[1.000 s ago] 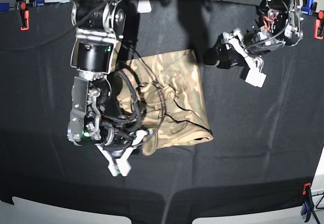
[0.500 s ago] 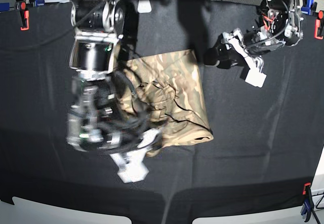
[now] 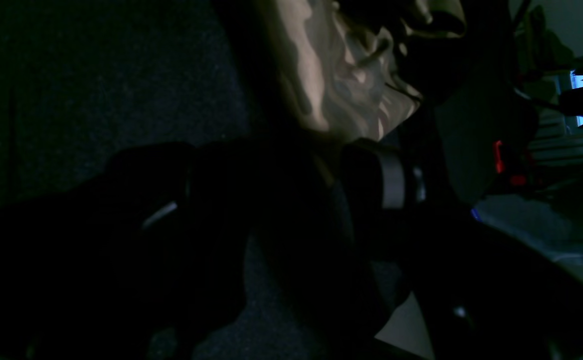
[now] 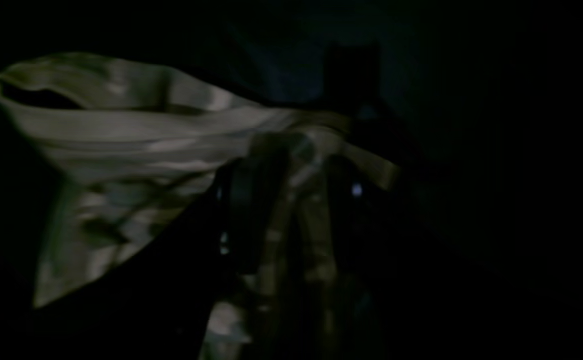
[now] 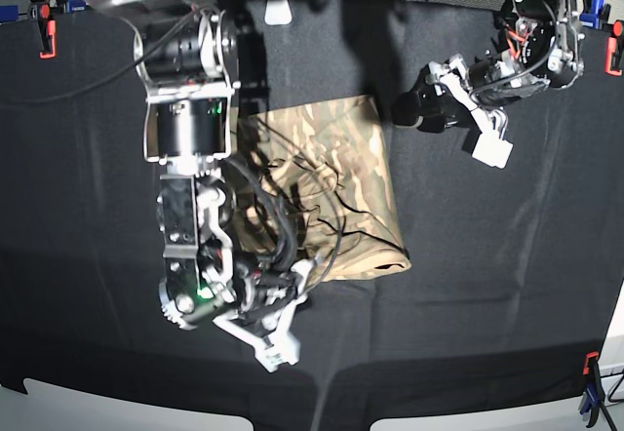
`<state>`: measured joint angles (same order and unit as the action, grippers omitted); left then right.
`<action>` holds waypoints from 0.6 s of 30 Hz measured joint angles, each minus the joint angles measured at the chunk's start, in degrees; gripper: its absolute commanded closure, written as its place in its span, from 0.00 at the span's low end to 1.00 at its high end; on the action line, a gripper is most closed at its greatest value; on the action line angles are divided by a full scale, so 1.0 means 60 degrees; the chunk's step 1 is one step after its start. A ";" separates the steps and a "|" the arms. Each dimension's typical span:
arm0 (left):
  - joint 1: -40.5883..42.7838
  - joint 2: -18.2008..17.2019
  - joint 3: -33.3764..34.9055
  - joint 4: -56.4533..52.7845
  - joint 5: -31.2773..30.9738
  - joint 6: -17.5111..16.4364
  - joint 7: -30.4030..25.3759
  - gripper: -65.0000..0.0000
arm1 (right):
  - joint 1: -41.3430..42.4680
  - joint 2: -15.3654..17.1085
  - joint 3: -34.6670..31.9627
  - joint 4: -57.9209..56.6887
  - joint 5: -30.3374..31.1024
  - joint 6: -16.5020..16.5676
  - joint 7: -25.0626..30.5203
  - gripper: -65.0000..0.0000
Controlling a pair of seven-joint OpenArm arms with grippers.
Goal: Layout the t-shirt on the table in an organized manner, then fold the t-shirt properly
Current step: 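Lower the folded end with the right gripper onto the shirt bundle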
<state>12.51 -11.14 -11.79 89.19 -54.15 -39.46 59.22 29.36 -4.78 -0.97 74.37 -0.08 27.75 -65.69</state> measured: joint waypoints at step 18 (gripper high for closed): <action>0.0000 -0.0004 0.0000 0.0000 0.0000 0.0000 0.0000 0.44 | -0.0164 0.0000 0.0000 -0.0004 -0.0302 -0.0674 0.0025 0.68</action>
<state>12.51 -11.16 -11.79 89.19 -54.15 -39.46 59.22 28.38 -4.78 -0.97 74.35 -1.89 23.70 -65.54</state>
